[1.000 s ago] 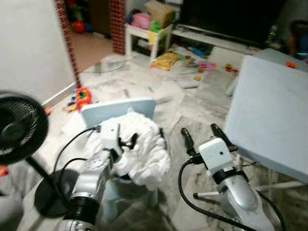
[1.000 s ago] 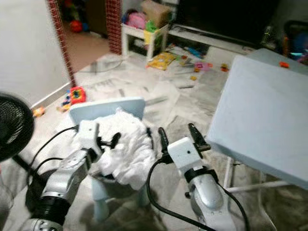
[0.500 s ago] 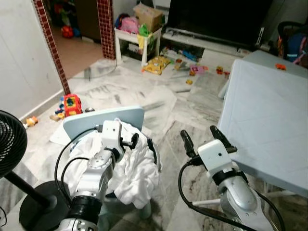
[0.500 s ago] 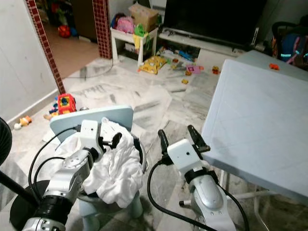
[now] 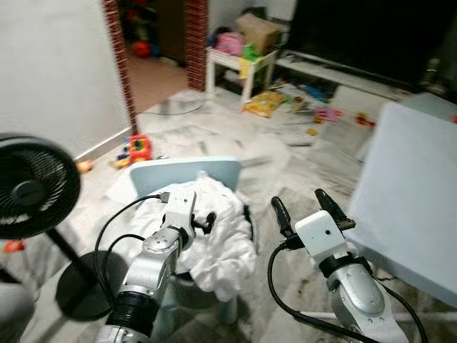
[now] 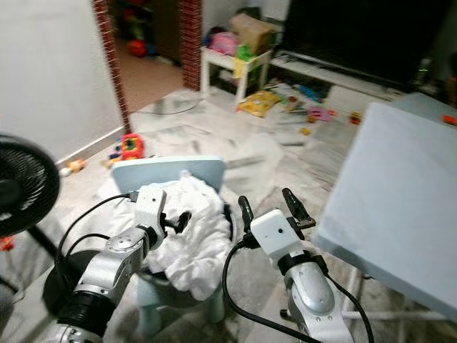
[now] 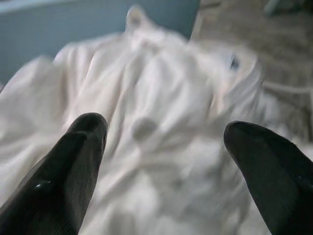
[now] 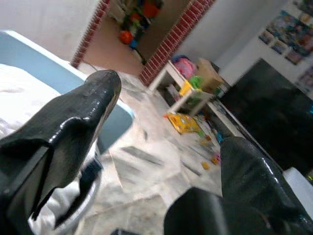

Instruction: Hang hanger

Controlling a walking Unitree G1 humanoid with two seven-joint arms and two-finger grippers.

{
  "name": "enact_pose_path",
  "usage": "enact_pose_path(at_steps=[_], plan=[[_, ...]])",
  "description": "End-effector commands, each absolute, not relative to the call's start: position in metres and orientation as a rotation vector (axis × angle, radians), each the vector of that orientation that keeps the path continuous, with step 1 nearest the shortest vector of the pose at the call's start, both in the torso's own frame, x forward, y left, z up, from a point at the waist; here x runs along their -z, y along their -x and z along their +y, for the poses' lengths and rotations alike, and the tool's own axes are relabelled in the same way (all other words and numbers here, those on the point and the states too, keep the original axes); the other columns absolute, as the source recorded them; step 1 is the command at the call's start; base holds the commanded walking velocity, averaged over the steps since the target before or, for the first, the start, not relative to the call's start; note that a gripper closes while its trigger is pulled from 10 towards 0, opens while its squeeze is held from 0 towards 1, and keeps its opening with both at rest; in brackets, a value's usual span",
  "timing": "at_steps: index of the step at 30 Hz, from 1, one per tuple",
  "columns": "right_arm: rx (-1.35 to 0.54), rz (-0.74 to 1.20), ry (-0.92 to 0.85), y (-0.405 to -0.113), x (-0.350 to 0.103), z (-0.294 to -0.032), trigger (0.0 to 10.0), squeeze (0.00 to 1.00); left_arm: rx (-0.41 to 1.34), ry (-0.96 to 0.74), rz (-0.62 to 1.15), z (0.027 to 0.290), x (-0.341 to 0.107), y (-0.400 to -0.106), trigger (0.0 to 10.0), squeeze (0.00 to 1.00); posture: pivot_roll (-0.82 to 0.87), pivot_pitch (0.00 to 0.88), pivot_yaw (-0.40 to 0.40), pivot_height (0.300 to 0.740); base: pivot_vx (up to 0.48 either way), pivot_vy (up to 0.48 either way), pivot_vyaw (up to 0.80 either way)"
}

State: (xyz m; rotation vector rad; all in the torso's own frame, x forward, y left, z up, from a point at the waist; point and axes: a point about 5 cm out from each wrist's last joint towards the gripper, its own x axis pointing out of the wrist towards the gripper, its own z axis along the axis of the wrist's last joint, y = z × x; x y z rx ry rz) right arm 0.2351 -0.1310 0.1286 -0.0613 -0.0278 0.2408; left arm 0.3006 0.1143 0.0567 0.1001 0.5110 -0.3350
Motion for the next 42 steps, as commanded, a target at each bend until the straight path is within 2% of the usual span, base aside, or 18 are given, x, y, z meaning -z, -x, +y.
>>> enact_pose_path(at_steps=[1,7,10,15,24,33,42], plan=[[-0.234,-0.035,0.066,-0.236,-0.130,-0.134,10.0,0.00,0.419,-0.111,0.480,0.097,-0.066,-0.300,10.0,0.00,0.08,0.000,-0.091,0.740,0.000,0.000,0.00],[-0.232,-0.033,0.058,-0.237,-0.131,-0.133,10.0,0.00,0.429,-0.037,0.573,0.100,-0.056,-0.301,10.0,0.00,0.08,0.000,-0.092,0.740,0.000,0.000,0.00],[-0.234,-0.035,0.057,-0.236,-0.132,-0.133,10.0,0.00,0.506,-0.015,0.541,0.090,-0.068,-0.308,10.0,0.00,0.07,0.000,-0.091,0.740,0.000,0.000,0.00],[-0.232,-0.033,0.061,-0.235,-0.132,-0.134,10.0,0.00,0.531,-0.030,0.566,0.083,-0.066,-0.309,10.0,0.00,0.06,0.000,-0.089,0.740,0.000,0.000,0.00],[-0.241,-0.034,0.063,-0.234,-0.135,-0.132,10.0,0.00,0.477,0.029,0.670,0.084,-0.049,-0.315,10.0,0.00,0.04,0.000,-0.090,0.740,0.000,0.000,0.00],[-0.240,-0.029,0.073,-0.228,-0.137,-0.133,10.0,0.00,0.444,0.006,0.634,0.083,-0.052,-0.325,10.0,0.00,0.01,0.003,-0.091,0.740,0.000,0.000,0.00],[-0.226,-0.017,0.078,-0.218,-0.141,-0.135,10.0,0.00,0.475,-0.014,0.631,0.069,-0.053,-0.329,10.0,0.00,-0.03,0.038,-0.083,0.740,0.000,0.000,0.00]])
